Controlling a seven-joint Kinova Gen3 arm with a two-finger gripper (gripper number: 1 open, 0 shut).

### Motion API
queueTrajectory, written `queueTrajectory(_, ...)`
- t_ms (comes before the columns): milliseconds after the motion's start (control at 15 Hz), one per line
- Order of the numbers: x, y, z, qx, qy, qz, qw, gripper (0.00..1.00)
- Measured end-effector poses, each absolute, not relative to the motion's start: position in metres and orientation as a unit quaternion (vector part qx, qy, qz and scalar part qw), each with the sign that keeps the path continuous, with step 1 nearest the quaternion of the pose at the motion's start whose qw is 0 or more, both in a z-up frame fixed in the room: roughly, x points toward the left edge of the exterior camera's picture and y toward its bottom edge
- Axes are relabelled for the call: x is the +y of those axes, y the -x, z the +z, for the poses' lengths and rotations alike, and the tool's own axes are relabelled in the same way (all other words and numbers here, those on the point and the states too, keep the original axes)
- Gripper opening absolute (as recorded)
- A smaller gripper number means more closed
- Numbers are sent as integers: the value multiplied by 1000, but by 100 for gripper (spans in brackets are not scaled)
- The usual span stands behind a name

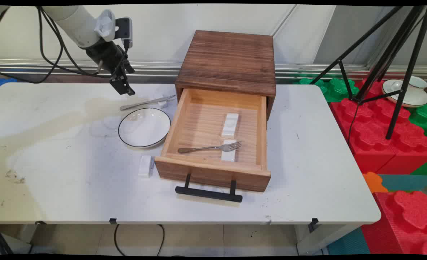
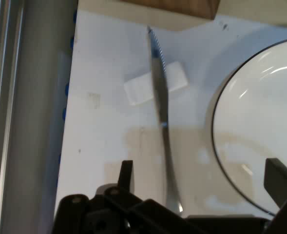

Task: Pick up the knife from the left of the white plate

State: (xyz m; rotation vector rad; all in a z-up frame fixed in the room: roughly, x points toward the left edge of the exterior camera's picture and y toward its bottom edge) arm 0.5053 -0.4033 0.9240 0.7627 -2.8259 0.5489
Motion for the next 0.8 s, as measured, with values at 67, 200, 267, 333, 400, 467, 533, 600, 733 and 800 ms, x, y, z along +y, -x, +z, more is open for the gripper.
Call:
queueTrajectory(67,-408,-509,920,-947,-253,181,76,100)
queueTrajectory(200,-416,-514,912,-950,-249,177,66,100)
queueTrajectory(267,-420,-515,909,-951,-248,175,63,100)
queueTrajectory(333,-424,-517,904,-952,-245,172,58,100)
queueTrajectory(400,-430,-519,899,-954,-243,168,54,100)
queueTrajectory(467,-435,-520,893,-955,-240,165,50,100)
queueTrajectory(533,-440,-521,888,-956,-238,163,47,100)
queueTrajectory(600,-443,-522,885,-957,-237,161,46,100)
queueTrajectory(733,-451,-523,877,-958,-235,159,42,100)
queueTrajectory(800,-455,-523,873,-959,-234,157,41,100)
